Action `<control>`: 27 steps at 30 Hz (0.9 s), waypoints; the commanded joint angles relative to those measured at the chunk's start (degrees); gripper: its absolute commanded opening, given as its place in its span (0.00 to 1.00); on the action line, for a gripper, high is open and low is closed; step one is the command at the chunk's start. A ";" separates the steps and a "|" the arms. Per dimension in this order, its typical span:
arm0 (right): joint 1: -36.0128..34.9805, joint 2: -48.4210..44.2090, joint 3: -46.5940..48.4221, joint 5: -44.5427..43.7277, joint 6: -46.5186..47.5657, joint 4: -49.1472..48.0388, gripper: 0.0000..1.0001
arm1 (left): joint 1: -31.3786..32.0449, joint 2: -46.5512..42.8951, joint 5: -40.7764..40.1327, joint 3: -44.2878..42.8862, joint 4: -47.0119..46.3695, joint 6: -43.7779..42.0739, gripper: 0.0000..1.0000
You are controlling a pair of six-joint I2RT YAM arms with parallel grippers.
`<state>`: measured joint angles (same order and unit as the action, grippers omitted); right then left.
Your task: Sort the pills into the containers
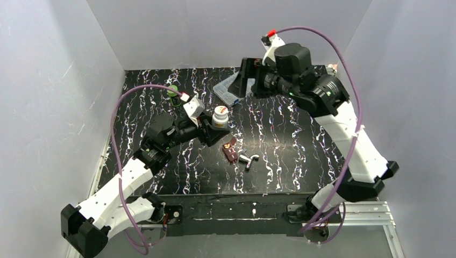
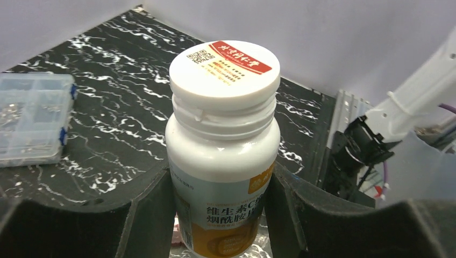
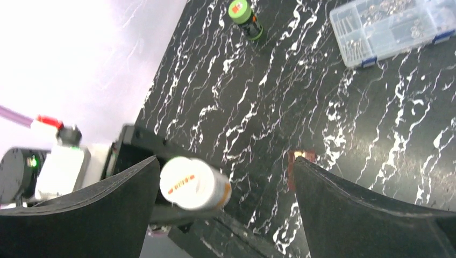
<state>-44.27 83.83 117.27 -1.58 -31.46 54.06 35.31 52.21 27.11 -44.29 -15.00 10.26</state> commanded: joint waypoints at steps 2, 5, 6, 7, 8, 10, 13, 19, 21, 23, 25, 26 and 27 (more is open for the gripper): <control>-1.31 8.82 11.11 -8.15 2.42 1.61 0.98 | 1.02 1.95 8.63 -4.48 -0.44 0.22 0.00; -3.44 12.84 11.94 -13.15 2.81 0.94 0.98 | 3.90 3.24 7.12 -7.71 2.62 -1.18 0.00; -5.75 12.46 8.36 -18.20 3.72 -1.15 0.99 | 4.32 3.17 5.84 -8.30 0.65 1.68 0.00; -6.32 11.58 5.92 -19.41 3.68 -2.30 0.98 | 4.25 3.93 5.34 -10.02 0.56 4.18 0.00; -7.90 10.50 3.66 -23.43 4.52 -3.46 0.98 | 4.22 4.94 4.21 -11.94 2.77 6.30 0.00; -9.02 9.78 2.09 -27.49 5.64 -4.50 0.98 | 4.20 7.23 4.83 -15.43 7.64 6.52 0.00; -9.95 11.30 6.96 -31.77 8.41 -4.58 0.98 | 4.32 8.78 6.99 -15.79 11.40 5.73 0.00; -9.85 12.43 10.66 -33.83 10.72 -3.56 0.98 | 4.79 8.66 8.34 -13.56 10.76 5.66 0.00; -9.87 12.73 10.95 -33.83 10.92 -3.26 0.98 | 4.84 8.66 8.26 -13.59 11.09 5.42 0.00; -9.87 12.68 10.60 -33.21 10.52 -3.30 0.98 | 4.86 8.40 7.71 -13.65 11.41 5.20 0.00; -9.87 12.80 10.04 -31.78 9.68 -3.46 0.98 | 4.88 7.82 6.38 -13.71 11.72 4.96 0.00; -9.94 13.03 10.11 -31.30 9.40 -3.11 0.98 | 4.85 7.53 5.85 -13.65 11.77 4.82 0.00; -9.95 13.50 10.61 -31.26 9.18 -2.38 0.98 | 4.91 7.45 5.03 -13.66 11.94 4.77 0.00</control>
<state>-53.76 97.01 126.58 -32.91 -22.09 52.18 39.94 61.41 33.52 -57.76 -3.25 15.94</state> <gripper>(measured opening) 0.983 0.510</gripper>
